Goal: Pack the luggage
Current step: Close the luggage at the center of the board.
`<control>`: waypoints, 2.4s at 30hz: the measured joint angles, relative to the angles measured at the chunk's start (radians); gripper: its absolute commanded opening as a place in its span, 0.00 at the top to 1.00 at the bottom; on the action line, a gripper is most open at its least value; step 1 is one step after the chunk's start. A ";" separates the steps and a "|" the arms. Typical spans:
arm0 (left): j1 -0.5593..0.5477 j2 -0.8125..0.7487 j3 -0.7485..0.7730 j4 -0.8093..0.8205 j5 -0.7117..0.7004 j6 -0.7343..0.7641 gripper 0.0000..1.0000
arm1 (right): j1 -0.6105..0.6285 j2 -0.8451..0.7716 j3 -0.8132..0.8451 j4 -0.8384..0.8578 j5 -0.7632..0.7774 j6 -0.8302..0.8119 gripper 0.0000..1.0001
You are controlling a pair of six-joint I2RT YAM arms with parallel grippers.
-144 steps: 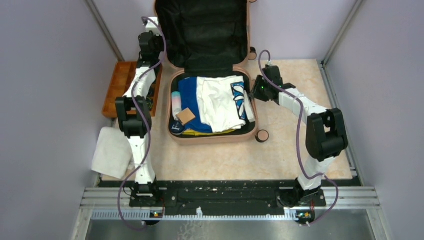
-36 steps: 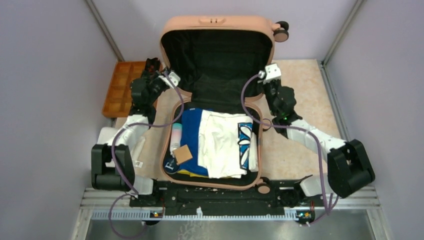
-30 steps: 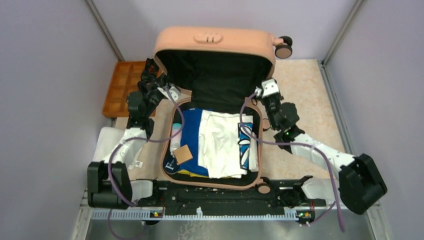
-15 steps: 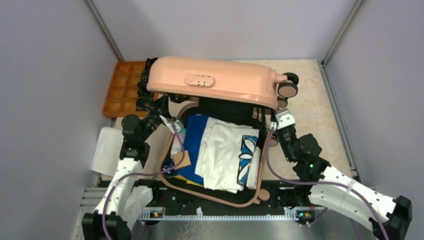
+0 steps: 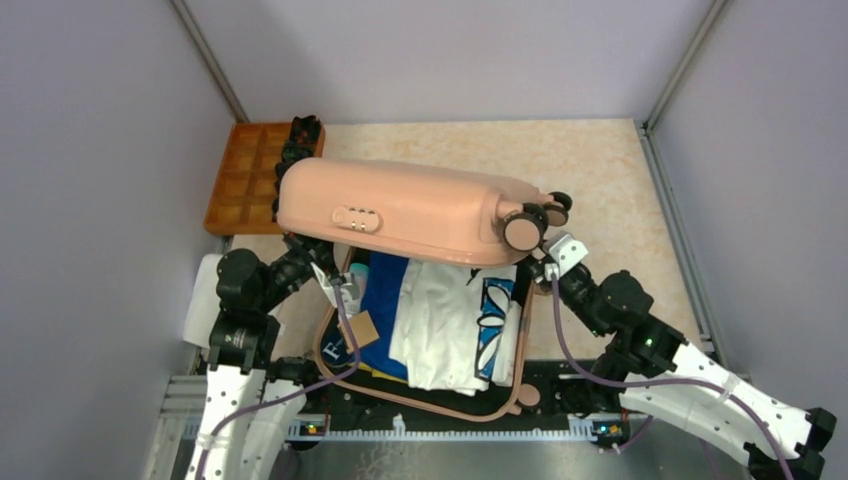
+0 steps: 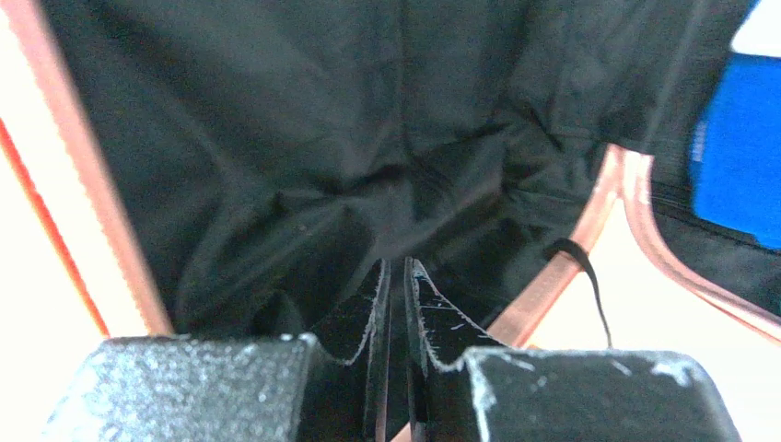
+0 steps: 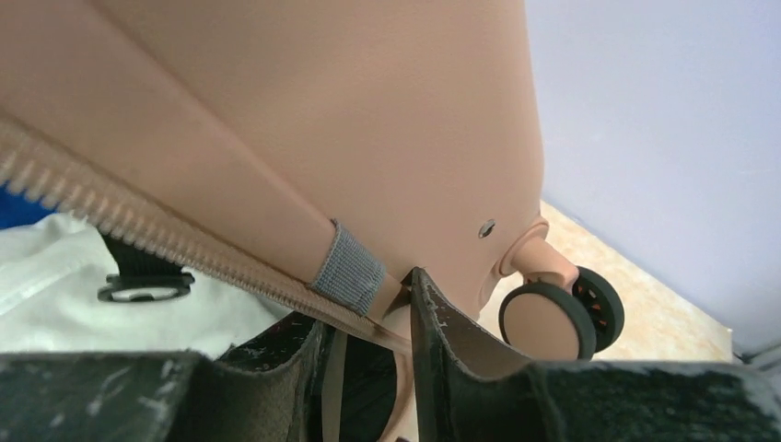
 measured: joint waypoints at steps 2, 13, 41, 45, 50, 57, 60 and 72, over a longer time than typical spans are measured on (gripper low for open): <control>0.000 0.001 0.000 -0.041 0.000 0.002 0.86 | 0.000 -0.011 0.013 -0.048 -0.021 0.015 0.72; 0.000 -0.052 0.210 -0.651 0.040 0.176 0.63 | 0.003 -0.207 0.021 -0.274 -0.121 0.221 0.51; -0.022 0.254 0.831 -1.193 0.335 -0.175 0.27 | 0.005 -0.280 0.176 -0.520 0.198 0.864 0.28; -0.023 0.227 0.642 -1.181 0.281 -0.069 0.21 | 0.005 -0.188 0.240 -0.628 0.268 0.971 0.28; -0.023 0.198 0.417 -1.168 0.241 0.162 0.16 | 0.005 0.031 0.289 -0.775 0.261 1.197 0.22; -0.028 0.145 0.356 -1.019 0.244 0.307 0.16 | 0.005 0.063 0.287 -0.900 0.162 1.484 0.01; -0.029 0.286 0.449 -0.990 0.155 0.129 0.20 | 0.004 -0.001 0.272 -0.984 0.114 1.553 0.01; 0.071 0.572 0.660 -0.743 -0.097 -0.442 0.16 | 0.004 -0.125 0.127 -1.086 -0.057 1.672 0.01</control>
